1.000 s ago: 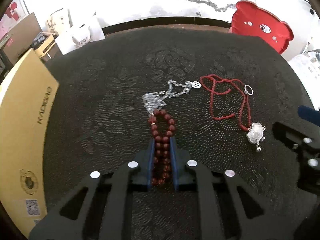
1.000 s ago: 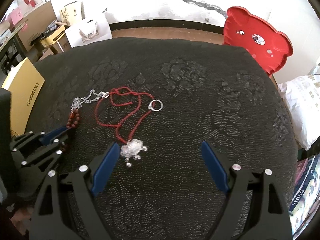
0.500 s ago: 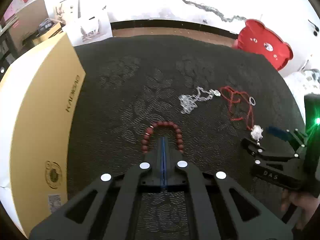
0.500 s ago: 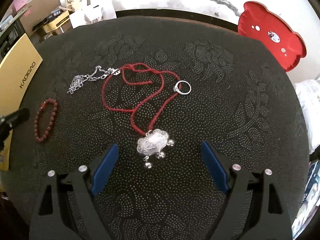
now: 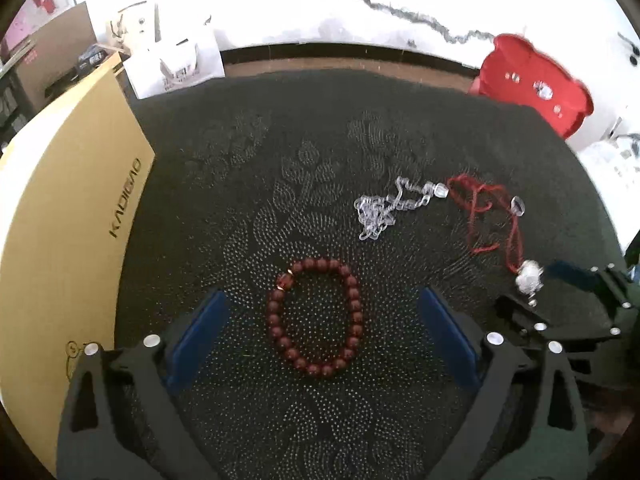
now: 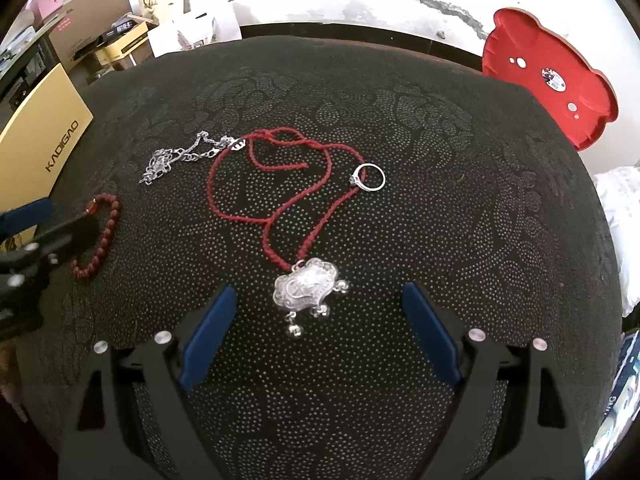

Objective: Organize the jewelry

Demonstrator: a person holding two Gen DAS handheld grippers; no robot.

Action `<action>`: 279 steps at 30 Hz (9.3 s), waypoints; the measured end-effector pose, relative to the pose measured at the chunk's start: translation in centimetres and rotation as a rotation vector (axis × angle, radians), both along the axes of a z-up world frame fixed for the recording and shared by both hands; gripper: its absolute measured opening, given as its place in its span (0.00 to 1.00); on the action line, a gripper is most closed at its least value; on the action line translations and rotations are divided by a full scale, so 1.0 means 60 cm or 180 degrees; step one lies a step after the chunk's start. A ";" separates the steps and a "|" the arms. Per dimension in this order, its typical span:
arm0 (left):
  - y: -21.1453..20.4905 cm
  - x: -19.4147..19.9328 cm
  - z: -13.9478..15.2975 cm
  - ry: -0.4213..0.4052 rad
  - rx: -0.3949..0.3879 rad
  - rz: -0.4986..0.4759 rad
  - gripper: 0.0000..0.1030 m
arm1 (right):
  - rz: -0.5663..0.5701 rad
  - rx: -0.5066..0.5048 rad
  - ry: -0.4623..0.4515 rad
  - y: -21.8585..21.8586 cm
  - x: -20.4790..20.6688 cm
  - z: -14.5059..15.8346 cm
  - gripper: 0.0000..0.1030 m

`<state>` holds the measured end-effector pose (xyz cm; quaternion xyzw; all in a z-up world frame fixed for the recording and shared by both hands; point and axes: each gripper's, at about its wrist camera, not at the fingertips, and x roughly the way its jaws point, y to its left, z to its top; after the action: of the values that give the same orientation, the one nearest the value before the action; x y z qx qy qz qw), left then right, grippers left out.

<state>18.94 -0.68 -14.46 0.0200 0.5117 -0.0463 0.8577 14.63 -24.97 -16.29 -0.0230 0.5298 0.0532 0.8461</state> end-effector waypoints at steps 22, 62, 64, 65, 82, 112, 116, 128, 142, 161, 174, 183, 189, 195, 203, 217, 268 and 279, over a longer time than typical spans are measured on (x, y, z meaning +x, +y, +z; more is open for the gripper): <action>-0.055 -0.026 -0.026 -0.0128 0.0189 -0.0131 0.20 | 0.0123 0.0034 0.0017 0.003 -0.015 0.012 0.42; 0.014 -0.073 0.136 -0.0396 -0.0108 -0.0182 0.07 | 0.0163 0.0234 -0.0409 0.011 -0.028 0.141 0.22; 0.021 -0.072 0.150 -0.0367 -0.0122 -0.0156 0.07 | 0.0162 0.0220 -0.0451 0.013 -0.037 0.164 0.22; 0.027 -0.075 0.159 -0.0363 -0.0104 -0.0143 0.07 | 0.0171 0.0222 -0.0462 0.012 -0.039 0.174 0.22; 0.154 -0.135 0.364 -0.0583 0.0050 0.0074 0.07 | 0.0429 0.0305 -0.0678 0.103 -0.085 0.418 0.08; 0.481 -0.183 0.485 -0.0471 0.0172 0.0848 0.07 | 0.1623 0.0483 -0.0658 0.597 -0.057 0.634 0.08; 0.500 -0.165 0.449 -0.0385 0.0126 0.0894 0.07 | 0.1627 0.0437 -0.0438 0.636 -0.034 0.564 0.08; 0.522 -0.093 0.280 0.0070 -0.0045 0.1001 0.07 | 0.1435 0.0220 0.0197 0.670 0.035 0.348 0.08; 0.527 -0.052 0.169 0.0455 -0.0238 0.1006 0.10 | 0.1331 0.0104 0.0490 0.648 0.061 0.245 0.08; 0.481 -0.123 0.268 0.0197 -0.0165 0.1082 0.94 | 0.1126 0.0441 -0.0107 0.479 -0.023 0.388 0.82; 0.185 -0.163 0.302 0.0015 -0.0250 0.0214 0.94 | 0.0450 0.0311 -0.0545 0.165 -0.154 0.420 0.83; 0.035 -0.146 0.266 0.0075 -0.0266 -0.0168 0.94 | 0.0073 0.0200 -0.0536 0.028 -0.178 0.371 0.83; 0.001 -0.112 0.227 0.0111 -0.0186 -0.0238 0.94 | 0.0023 0.0201 -0.0430 0.013 -0.151 0.317 0.83; -0.001 -0.073 0.172 0.0160 -0.0117 -0.0218 0.94 | -0.0021 0.0261 -0.0309 0.002 -0.114 0.254 0.83; 0.003 -0.018 0.101 0.0036 -0.0034 -0.0223 0.94 | 0.0039 0.0165 -0.0246 0.000 -0.064 0.163 0.83; -0.041 0.073 0.004 0.0096 0.0003 -0.0284 0.94 | 0.0003 0.0203 -0.0176 -0.004 0.004 0.080 0.83; -0.087 0.070 -0.022 -0.0217 0.0027 -0.0655 0.06 | -0.0087 0.0137 -0.0058 -0.036 0.013 0.058 0.83; -0.056 0.046 0.038 -0.0314 0.0030 -0.0537 0.06 | 0.0095 0.0094 0.0058 -0.007 0.017 0.021 0.83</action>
<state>21.69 -4.06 -12.17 0.0693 0.4656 -0.1150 0.8747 15.67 -25.38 -15.03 -0.0179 0.5363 0.0739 0.8406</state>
